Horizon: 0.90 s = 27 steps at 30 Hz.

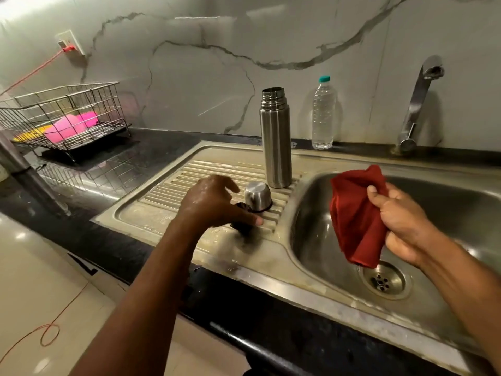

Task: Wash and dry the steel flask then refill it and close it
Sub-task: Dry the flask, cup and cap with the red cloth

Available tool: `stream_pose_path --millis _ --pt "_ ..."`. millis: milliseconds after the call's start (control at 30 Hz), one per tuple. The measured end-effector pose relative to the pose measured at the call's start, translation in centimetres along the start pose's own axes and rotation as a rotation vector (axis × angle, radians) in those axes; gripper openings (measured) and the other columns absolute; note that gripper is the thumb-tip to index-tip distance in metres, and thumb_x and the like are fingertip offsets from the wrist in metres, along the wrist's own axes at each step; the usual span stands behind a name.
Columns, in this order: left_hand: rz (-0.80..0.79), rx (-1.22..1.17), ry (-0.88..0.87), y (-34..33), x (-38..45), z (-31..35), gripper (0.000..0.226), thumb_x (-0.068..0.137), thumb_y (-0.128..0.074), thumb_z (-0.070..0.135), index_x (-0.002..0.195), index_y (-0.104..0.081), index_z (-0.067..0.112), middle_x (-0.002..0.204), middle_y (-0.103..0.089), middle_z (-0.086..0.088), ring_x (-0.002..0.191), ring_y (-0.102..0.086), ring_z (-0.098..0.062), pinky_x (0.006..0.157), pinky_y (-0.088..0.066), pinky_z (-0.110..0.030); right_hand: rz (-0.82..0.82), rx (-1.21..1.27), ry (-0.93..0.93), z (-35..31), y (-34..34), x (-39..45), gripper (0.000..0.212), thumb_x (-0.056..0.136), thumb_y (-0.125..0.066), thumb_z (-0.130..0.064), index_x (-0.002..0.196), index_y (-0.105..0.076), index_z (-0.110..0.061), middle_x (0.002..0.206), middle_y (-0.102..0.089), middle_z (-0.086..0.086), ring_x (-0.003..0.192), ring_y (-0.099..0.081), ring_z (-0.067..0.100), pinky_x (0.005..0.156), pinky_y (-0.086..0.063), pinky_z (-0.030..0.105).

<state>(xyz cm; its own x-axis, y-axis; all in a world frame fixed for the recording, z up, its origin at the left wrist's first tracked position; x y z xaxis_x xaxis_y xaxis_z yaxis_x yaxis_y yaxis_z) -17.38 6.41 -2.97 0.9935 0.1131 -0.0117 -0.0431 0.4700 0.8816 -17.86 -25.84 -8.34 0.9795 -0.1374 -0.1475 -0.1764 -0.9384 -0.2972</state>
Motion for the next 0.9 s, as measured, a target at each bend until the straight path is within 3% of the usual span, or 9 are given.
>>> stream_pose_path --millis 167,300,400,500,600,667,767,833,900 --pt "0.089 -0.009 0.025 -1.4 -1.9 -0.7 0.058 0.054 -0.103 0.047 0.103 -0.078 0.031 0.100 -0.076 0.008 0.089 -0.068 -0.010 0.061 -0.045 -0.023 -0.028 -0.037 0.007 0.5 -0.5 -0.3 0.019 0.109 -0.047 -0.019 0.112 -0.066 -0.023 0.101 -0.076 0.004 0.089 -0.072 0.016 0.096 -0.054 0.040" --pt "0.178 -0.077 -0.075 -1.2 -2.1 1.2 0.055 0.058 -0.102 0.041 0.107 -0.078 0.030 0.103 -0.076 0.010 0.092 -0.067 -0.010 0.067 -0.045 -0.022 -0.003 -0.065 0.024 0.3 -0.6 -0.3 0.022 0.109 -0.049 -0.020 0.124 -0.065 -0.015 0.108 -0.075 0.010 0.093 -0.070 0.019 0.094 -0.054 0.040" --pt "0.199 -0.234 -0.188 -2.1 -1.4 5.1 0.056 0.056 -0.103 0.039 0.104 -0.076 0.028 0.098 -0.073 0.011 0.086 -0.069 -0.007 0.073 -0.053 -0.024 0.057 -0.071 0.058 -0.5 -0.6 -0.5 0.014 0.107 -0.054 -0.023 0.110 -0.067 -0.017 0.106 -0.075 0.010 0.095 -0.071 0.020 0.101 -0.054 0.045" --pt "0.164 -0.389 -0.252 -4.9 0.7 9.8 0.056 0.051 -0.104 0.033 0.097 -0.072 0.031 0.092 -0.073 0.013 0.086 -0.071 -0.006 0.076 -0.059 -0.024 0.164 -0.175 0.242 -2.3 0.3 -0.9 0.012 0.106 -0.056 -0.030 0.101 -0.065 -0.024 0.098 -0.075 0.001 0.092 -0.071 0.016 0.094 -0.057 0.042" --pt "0.075 -0.461 -0.337 -8.6 2.6 13.9 0.050 0.054 -0.102 0.034 0.096 -0.076 0.028 0.086 -0.075 0.013 0.082 -0.072 -0.002 0.077 -0.061 -0.023 0.207 -0.607 0.585 -4.0 0.9 -2.0 0.011 0.107 -0.051 -0.036 0.106 -0.062 -0.032 0.092 -0.070 -0.006 0.087 -0.068 0.006 0.073 -0.051 0.019" --pt "0.041 -0.514 -0.394 -10.8 3.0 15.5 0.045 0.053 -0.095 0.046 0.089 -0.077 0.028 0.083 -0.077 0.011 0.078 -0.073 -0.001 0.076 -0.064 -0.029 0.090 -0.858 0.795 -3.6 0.7 -1.6 0.033 0.105 -0.054 -0.018 0.136 -0.061 -0.023 0.116 -0.072 -0.001 0.106 -0.066 -0.001 0.091 -0.047 0.010" --pt "0.122 -0.531 -0.445 -12.4 3.9 15.4 0.045 0.048 -0.078 0.058 0.077 -0.071 0.025 0.076 -0.076 0.005 0.072 -0.074 -0.011 0.064 -0.060 -0.033 -0.196 -1.105 0.777 -1.6 0.3 0.1 0.069 0.095 -0.054 -0.002 0.159 -0.038 -0.023 0.166 -0.032 -0.002 0.155 -0.023 0.008 0.127 -0.015 0.026" --pt "0.097 -0.533 -0.450 -12.6 4.2 14.9 0.035 0.055 -0.091 0.044 0.078 -0.071 0.027 0.076 -0.076 0.007 0.074 -0.075 -0.009 0.063 -0.058 -0.025 -0.178 -0.959 0.657 -1.4 0.5 0.6 0.061 0.101 -0.053 -0.005 0.158 -0.041 -0.027 0.165 -0.036 -0.003 0.154 -0.027 0.009 0.128 -0.019 0.031" --pt "0.084 -0.535 -0.475 -12.3 4.1 14.9 0.031 0.062 -0.098 0.028 0.082 -0.075 0.030 0.077 -0.075 0.011 0.074 -0.073 -0.001 0.067 -0.058 -0.018 -0.121 -0.743 0.548 -1.5 0.9 0.9 0.048 0.105 -0.051 -0.019 0.151 -0.050 -0.030 0.143 -0.062 -0.001 0.134 -0.055 0.009 0.117 -0.042 0.036"
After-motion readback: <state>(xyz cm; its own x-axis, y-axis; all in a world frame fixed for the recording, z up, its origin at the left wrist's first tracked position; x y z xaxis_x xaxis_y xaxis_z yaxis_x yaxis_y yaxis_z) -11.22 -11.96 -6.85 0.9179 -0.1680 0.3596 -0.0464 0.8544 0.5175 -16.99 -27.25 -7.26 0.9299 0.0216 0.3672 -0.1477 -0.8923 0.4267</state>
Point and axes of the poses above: each hand's wrist, its own x-axis towards the middle knuckle, its own y-axis out of the back of the hand, z = x × y, the point moved 3 cm from there along x, towards the middle knuckle
